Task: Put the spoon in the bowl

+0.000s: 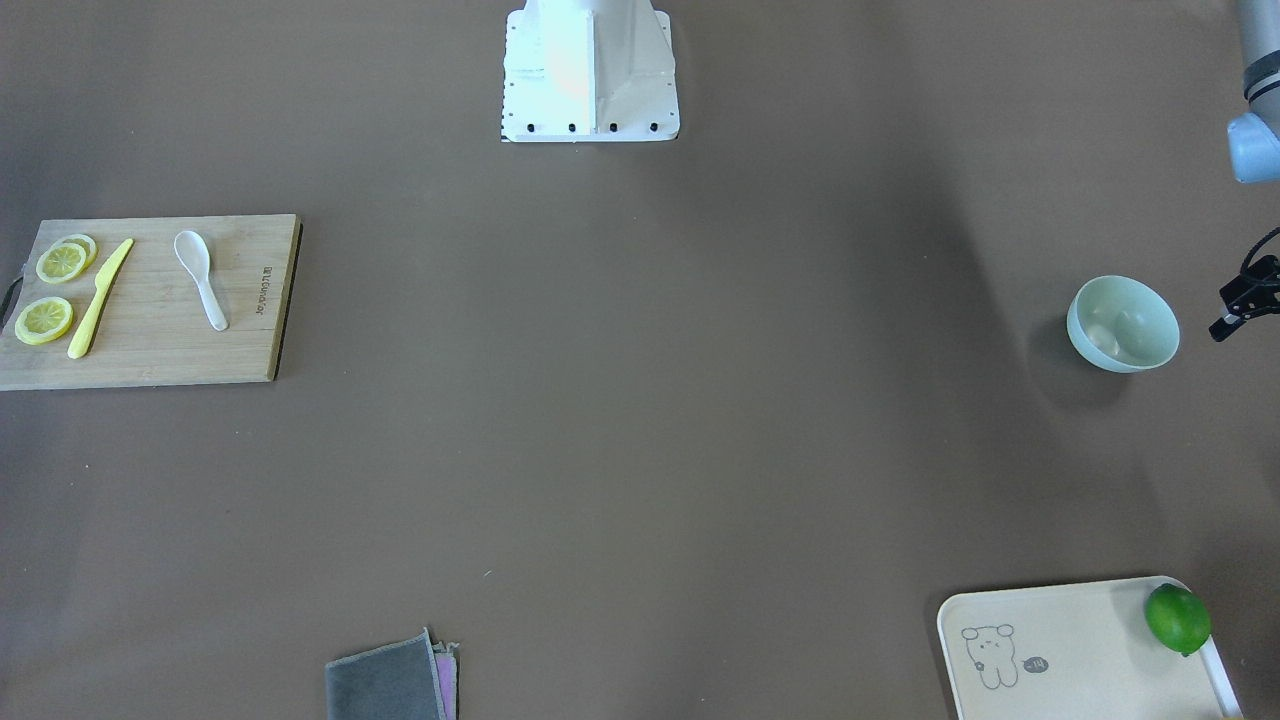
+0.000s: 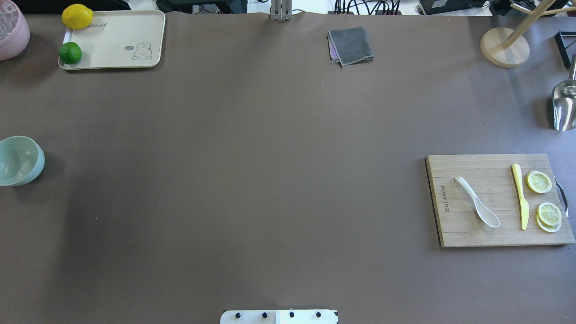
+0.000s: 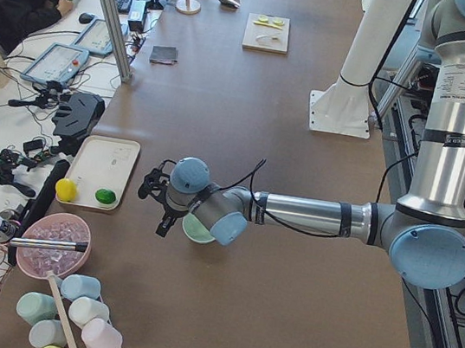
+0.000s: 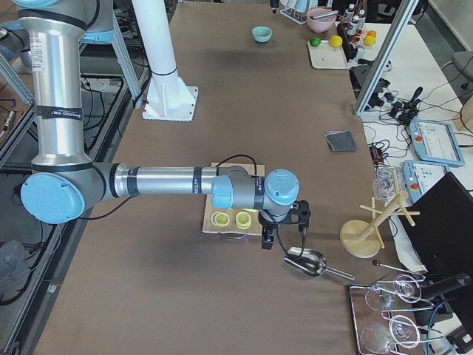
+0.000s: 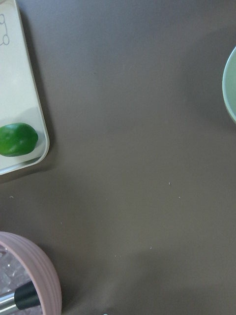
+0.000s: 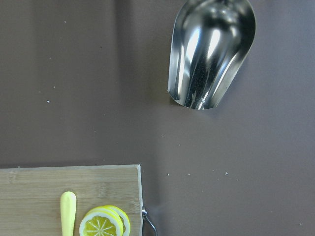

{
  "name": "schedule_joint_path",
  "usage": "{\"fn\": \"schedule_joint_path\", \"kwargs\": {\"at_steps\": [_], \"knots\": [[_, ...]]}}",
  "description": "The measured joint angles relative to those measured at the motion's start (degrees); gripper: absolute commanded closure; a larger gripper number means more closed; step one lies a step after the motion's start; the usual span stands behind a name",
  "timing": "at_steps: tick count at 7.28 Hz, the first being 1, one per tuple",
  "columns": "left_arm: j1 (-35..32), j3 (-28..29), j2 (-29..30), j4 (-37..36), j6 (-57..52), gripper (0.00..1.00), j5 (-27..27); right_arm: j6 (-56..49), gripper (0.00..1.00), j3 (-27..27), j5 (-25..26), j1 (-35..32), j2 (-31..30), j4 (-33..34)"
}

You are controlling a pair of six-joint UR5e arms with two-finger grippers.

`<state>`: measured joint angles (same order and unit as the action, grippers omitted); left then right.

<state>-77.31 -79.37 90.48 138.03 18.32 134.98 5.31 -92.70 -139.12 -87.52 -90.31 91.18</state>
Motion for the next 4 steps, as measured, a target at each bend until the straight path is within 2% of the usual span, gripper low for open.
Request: {"fn": "schedule_joint_path", "kwargs": {"at_steps": [4], "knots": [[5.01,4.98,0.01,3.24,0.41,0.03,2.49,-0.03,0.0,-0.13,0.07,0.07,-0.03,-0.06]]}}
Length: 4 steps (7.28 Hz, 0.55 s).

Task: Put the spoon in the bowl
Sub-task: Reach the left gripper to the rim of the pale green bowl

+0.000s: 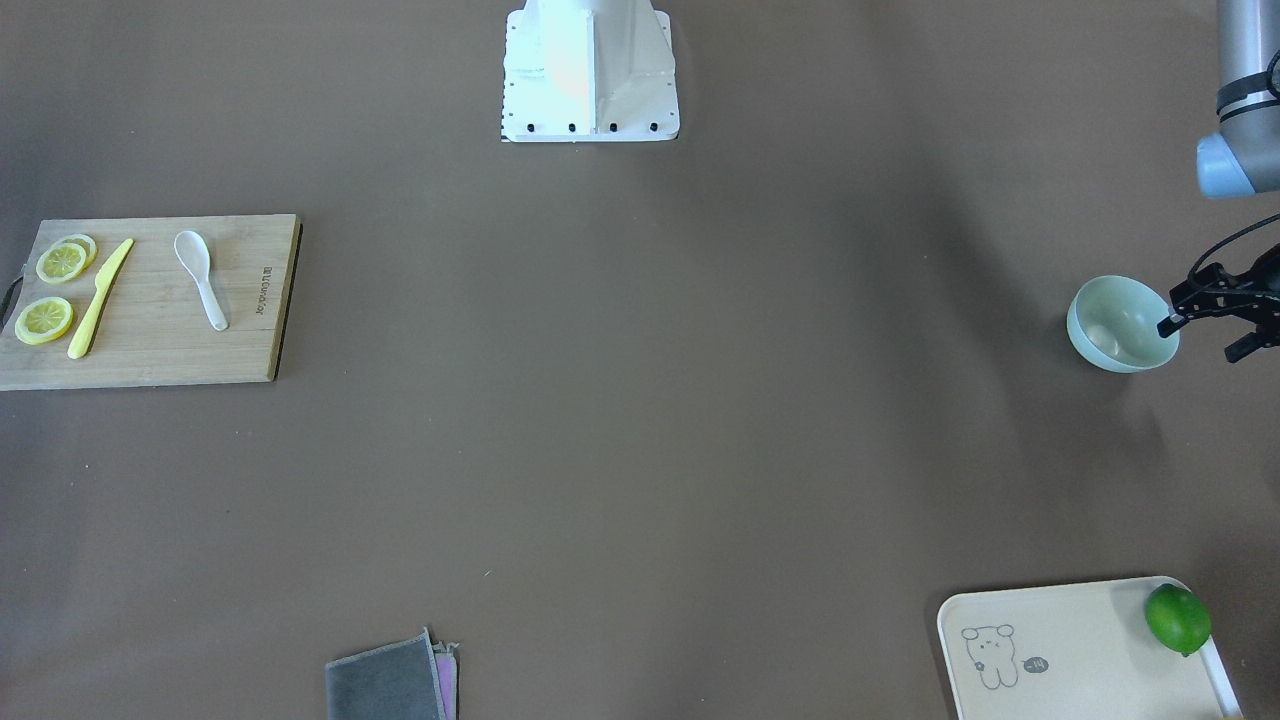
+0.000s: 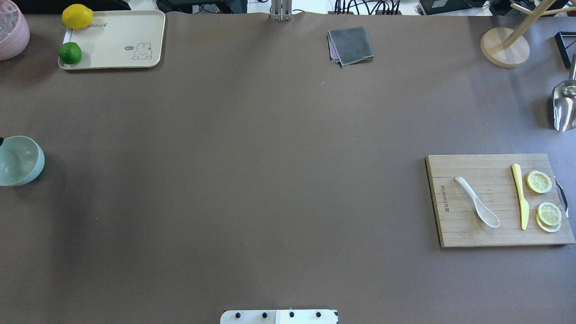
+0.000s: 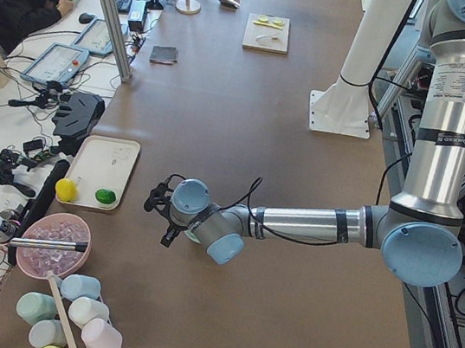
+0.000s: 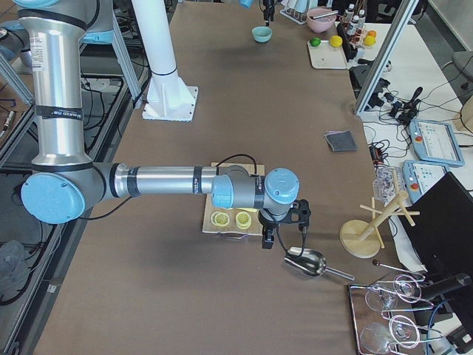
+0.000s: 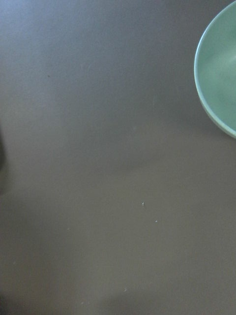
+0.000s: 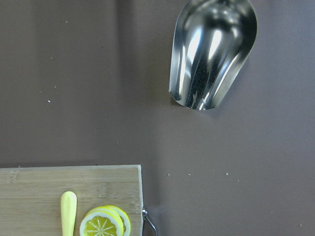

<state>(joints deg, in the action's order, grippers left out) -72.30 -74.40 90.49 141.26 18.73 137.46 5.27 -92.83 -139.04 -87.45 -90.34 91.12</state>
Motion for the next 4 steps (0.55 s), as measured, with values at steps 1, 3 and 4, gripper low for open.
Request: {"fn": "schedule_joint_path", "kwargs": {"at_steps": [1,3,4], "knots": [[0.95,0.75,0.01,0.04,0.01,0.06,0.2,0.02,0.0,0.01,0.0,0.0,0.01,-0.01],[1.78,1.8,-0.09,0.13,-0.22,0.53,0.65,0.07,0.0,0.0,-0.06,0.0,0.07,0.0],[1.91,2.11,-0.26,0.15,-0.31,0.73,1.2,0.08,0.0,-0.03,-0.07,0.0,0.07,-0.03]]}}
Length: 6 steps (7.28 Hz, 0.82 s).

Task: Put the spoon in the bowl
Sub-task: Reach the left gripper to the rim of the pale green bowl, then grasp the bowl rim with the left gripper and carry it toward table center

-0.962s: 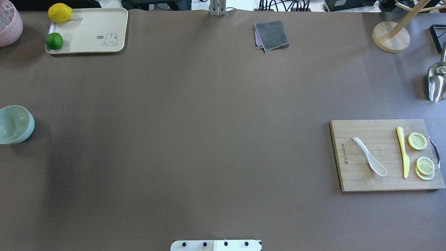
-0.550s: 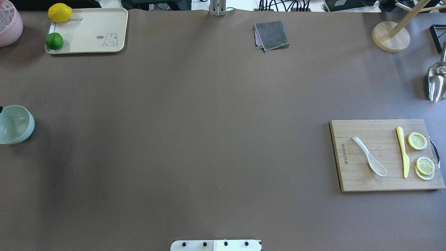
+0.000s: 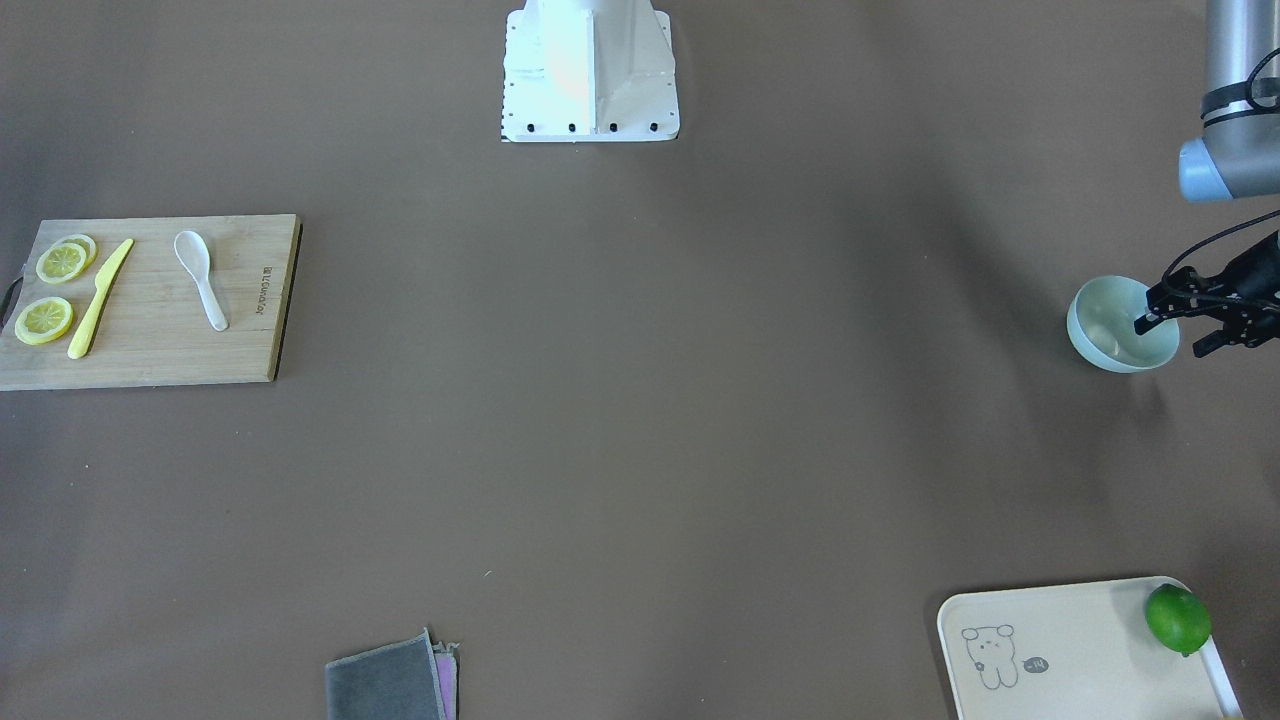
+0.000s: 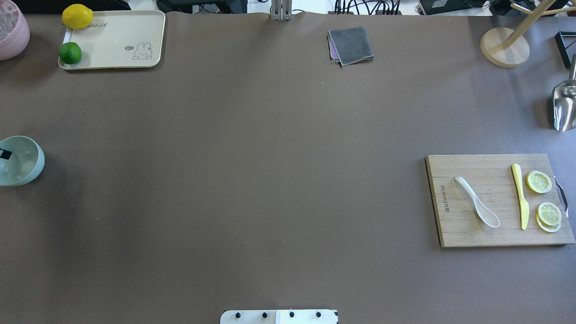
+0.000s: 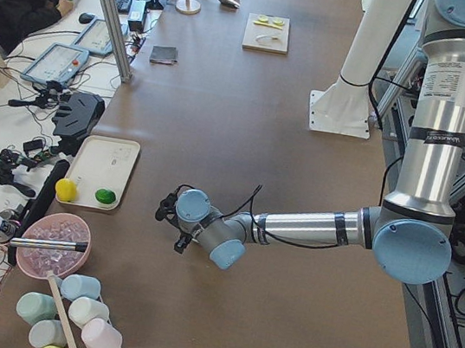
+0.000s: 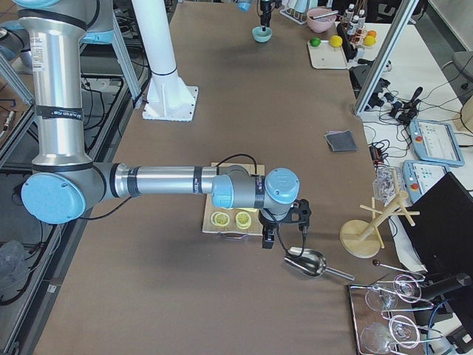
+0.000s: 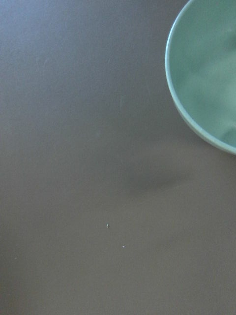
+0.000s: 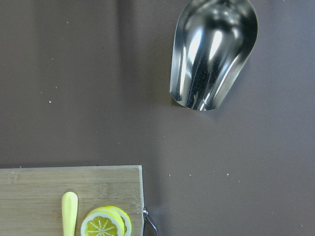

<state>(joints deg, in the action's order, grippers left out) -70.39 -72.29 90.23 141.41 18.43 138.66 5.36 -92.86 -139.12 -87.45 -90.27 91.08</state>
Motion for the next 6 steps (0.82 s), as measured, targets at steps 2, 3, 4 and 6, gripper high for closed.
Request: {"fn": "schedule_joint_path", "kwargs": {"at_steps": [2,3,4,6], "knots": [[0.06,0.63,-0.18,0.13,-0.19,1.0,1.14,-0.01,0.0,-0.03,-0.01,0.07,0.01,-0.02],[0.07,0.63,-0.24,0.24,-0.07,1.0,1.92,-0.03,0.0,-0.04,-0.03,0.14,0.16,-0.01],[0.06,0.25,-0.07,0.24,1.3,1.0,3.32,-0.03,0.0,-0.04,-0.07,0.21,0.47,0.03],[0.0,-3.12,1.65,0.05,10.77,1.0,7.11,-0.12,0.0,0.19,-0.19,0.2,0.95,0.04]]}}
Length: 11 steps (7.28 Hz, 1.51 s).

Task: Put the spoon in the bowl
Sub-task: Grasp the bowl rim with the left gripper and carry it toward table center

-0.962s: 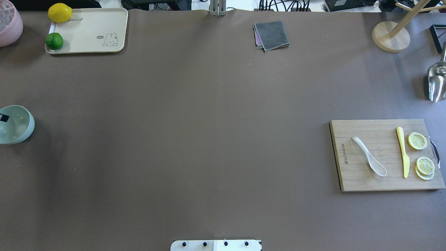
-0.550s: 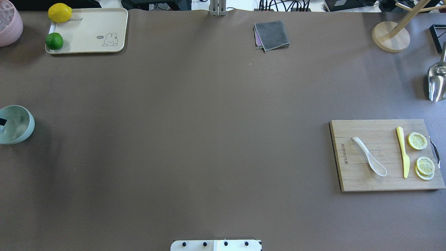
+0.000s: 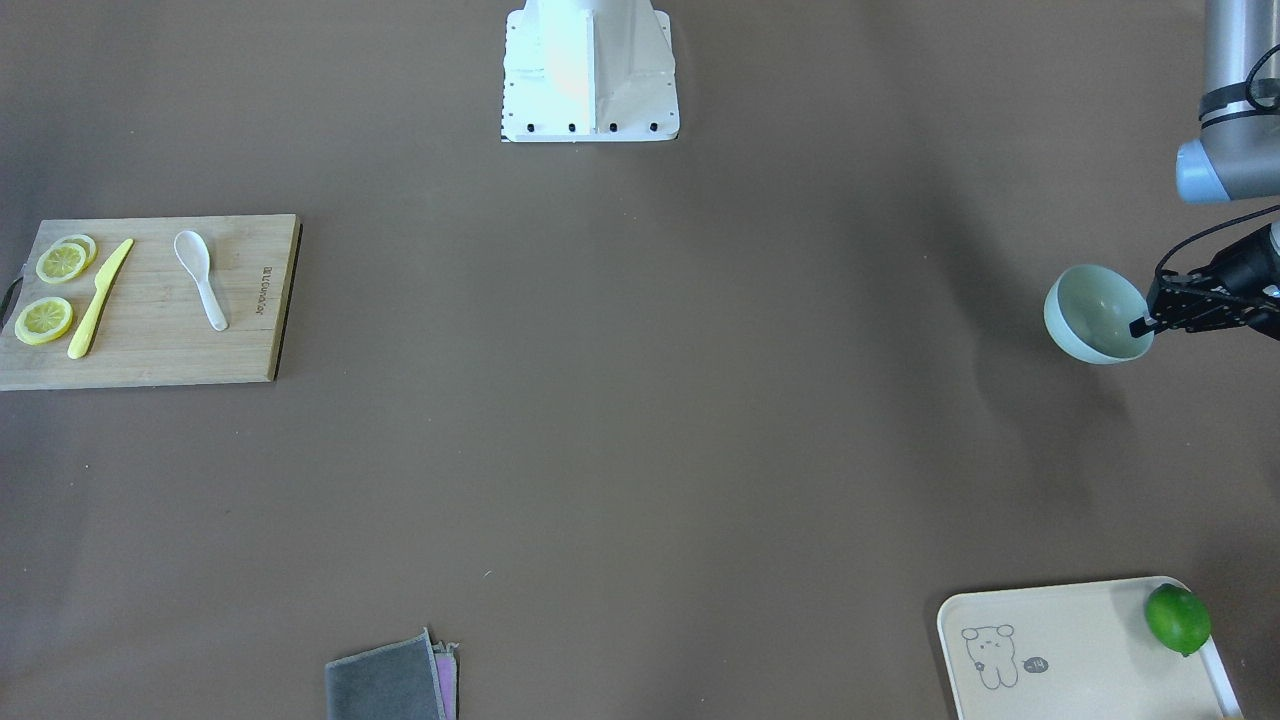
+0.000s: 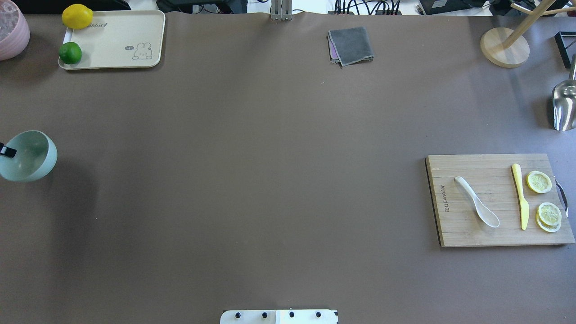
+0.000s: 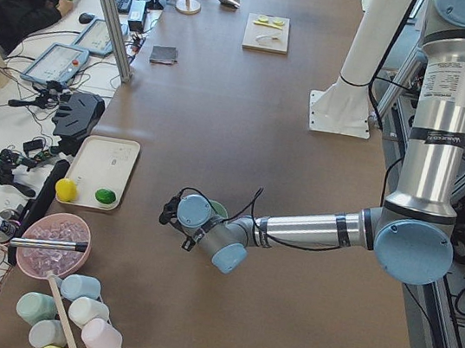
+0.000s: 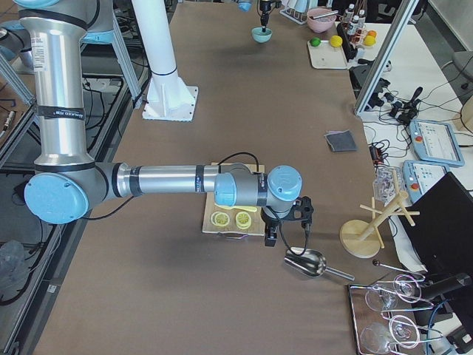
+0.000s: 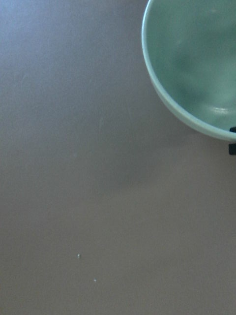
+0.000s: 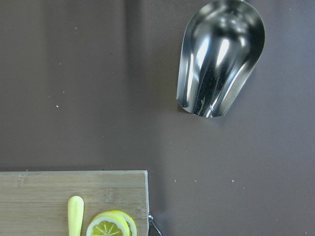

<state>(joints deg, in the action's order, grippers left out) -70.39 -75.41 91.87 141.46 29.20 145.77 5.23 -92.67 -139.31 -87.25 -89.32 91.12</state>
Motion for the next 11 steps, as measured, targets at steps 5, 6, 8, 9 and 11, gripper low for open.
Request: {"fn": "schedule_joint_path", "kwargs": {"at_steps": [5,6,8,9,11], "knots": [[3.09,-7.93,12.55,-0.31,28.24,1.0,-5.21,3.09,0.0,4.67,-3.22,-0.01,6.17,0.45],[7.1,-8.97,15.69,-1.12,33.13,1.0,-9.5,3.44,0.0,4.55,-4.2,0.22,6.25,0.34],[17.26,-11.67,23.16,-7.31,40.89,1.0,-20.42,3.62,0.0,3.87,-4.18,0.92,7.16,0.31],[22.59,-13.07,27.37,-12.32,43.72,1.0,-26.45,3.68,0.0,3.78,-3.55,1.12,7.93,0.43],[32.58,-14.16,34.9,-20.75,48.13,1.0,-38.03,3.95,0.0,4.05,-2.2,1.58,8.78,0.39]]}}
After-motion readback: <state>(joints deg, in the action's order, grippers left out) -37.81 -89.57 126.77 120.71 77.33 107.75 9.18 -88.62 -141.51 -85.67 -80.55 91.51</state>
